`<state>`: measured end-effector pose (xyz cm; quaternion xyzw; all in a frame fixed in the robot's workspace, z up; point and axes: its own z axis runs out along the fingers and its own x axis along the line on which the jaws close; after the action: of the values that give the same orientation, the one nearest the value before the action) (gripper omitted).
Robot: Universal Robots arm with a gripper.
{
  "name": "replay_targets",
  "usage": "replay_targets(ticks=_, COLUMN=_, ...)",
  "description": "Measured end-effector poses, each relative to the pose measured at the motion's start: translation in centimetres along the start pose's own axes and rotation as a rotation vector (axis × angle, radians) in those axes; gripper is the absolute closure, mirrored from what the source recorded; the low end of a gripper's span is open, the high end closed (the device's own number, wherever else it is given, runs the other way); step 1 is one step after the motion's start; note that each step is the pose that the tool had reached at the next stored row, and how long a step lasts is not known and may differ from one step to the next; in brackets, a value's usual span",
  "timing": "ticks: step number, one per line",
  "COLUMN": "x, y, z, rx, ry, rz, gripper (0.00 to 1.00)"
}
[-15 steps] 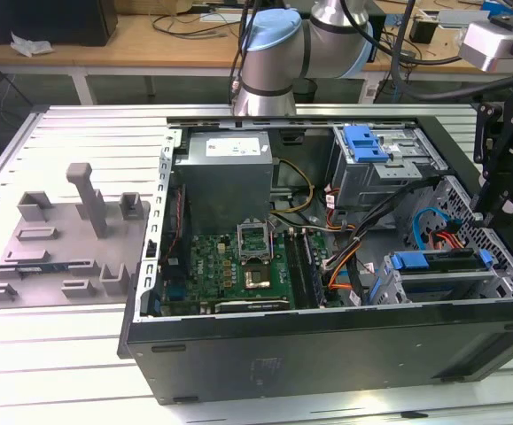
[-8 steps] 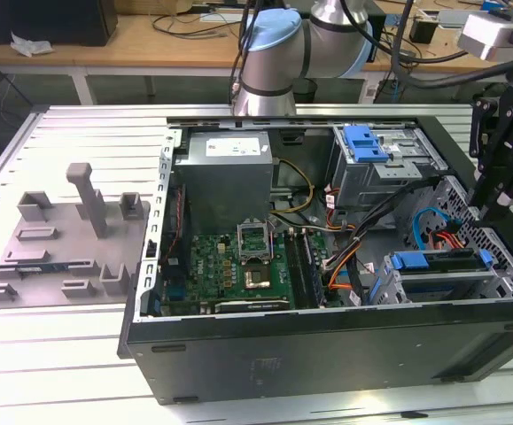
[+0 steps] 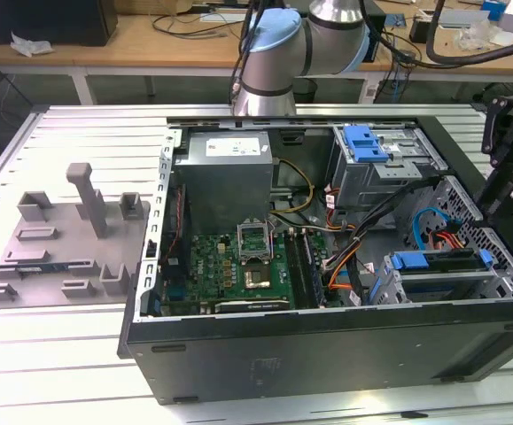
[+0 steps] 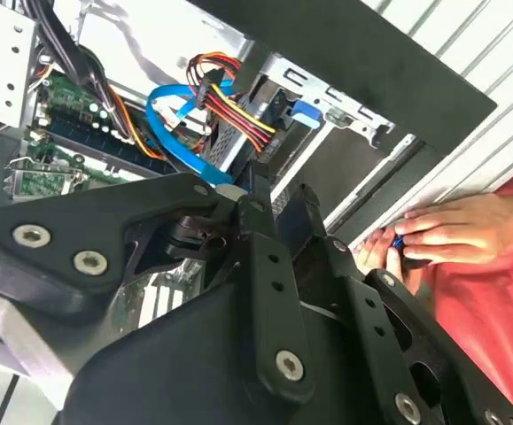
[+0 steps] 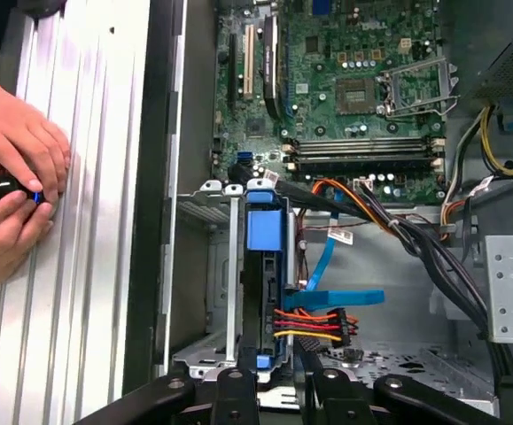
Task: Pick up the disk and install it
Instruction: 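Insert the second disk wire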
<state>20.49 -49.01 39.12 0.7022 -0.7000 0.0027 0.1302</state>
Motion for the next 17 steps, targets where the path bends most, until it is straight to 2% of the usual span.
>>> replay_targets(ticks=1, x=-0.2, y=-0.04, z=0.19, rx=-0.0101, ry=0.0001, rz=-0.002, gripper=0.69)
replay_targets(ticks=3, x=-0.47, y=-0.01, z=0.63, rx=-0.0156, ry=0.0005, rz=-0.003, gripper=0.69)
replay_targets(ticks=5, x=-0.83, y=0.35, z=1.19, rx=-0.0161, ry=0.001, rz=-0.003, gripper=0.69)
replay_targets(ticks=11, x=-1.09, y=1.36, z=2.15, rx=-0.0162, ry=0.0014, rz=-0.003, gripper=0.69)
replay_targets(ticks=15, x=-1.17, y=1.31, z=2.44, rx=-0.0161, ry=0.0017, rz=-0.003, gripper=0.69)
replay_targets(ticks=17, x=-1.21, y=1.27, z=2.68, rx=-0.0125, ry=0.0018, rz=-0.002, gripper=0.69)
